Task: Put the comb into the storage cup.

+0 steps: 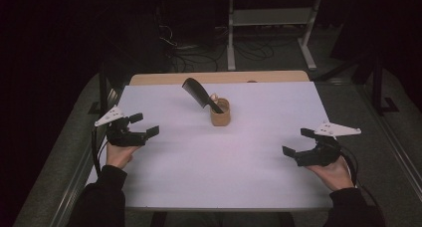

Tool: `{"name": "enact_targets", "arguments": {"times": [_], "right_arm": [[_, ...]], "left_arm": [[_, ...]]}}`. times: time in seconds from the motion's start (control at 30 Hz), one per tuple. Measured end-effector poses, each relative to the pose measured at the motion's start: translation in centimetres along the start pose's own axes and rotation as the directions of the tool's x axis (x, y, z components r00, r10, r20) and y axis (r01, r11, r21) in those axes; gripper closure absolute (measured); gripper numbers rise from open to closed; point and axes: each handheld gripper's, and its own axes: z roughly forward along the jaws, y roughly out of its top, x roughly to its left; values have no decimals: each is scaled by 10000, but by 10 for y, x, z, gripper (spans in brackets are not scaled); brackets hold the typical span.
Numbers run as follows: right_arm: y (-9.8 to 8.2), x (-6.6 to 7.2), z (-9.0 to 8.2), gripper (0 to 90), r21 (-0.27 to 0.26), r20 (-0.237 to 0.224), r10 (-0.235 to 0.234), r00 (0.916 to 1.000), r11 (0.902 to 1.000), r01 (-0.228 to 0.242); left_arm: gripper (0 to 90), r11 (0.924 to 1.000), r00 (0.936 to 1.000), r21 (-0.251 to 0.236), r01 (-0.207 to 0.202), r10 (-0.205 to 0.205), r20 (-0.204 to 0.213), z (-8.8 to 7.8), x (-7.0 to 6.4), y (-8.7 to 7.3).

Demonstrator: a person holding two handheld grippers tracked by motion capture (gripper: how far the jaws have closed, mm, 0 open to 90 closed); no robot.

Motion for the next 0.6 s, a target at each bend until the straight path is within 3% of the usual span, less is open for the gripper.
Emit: {"name": "enact_targets", "arguments": {"times": [0.33,0.6], "right_arm": [[-1,0,1,0,78,4,23,10000,10000,-23],[-3,-1,2,0,155,-5,50,10000,9999,-50]], "left_arm": [[0,9998,9999,-194,70,-72,-128,-17,-1,-14],[0,9998,9990,-11,-192,191,-400,-33,-5,-32]]}}
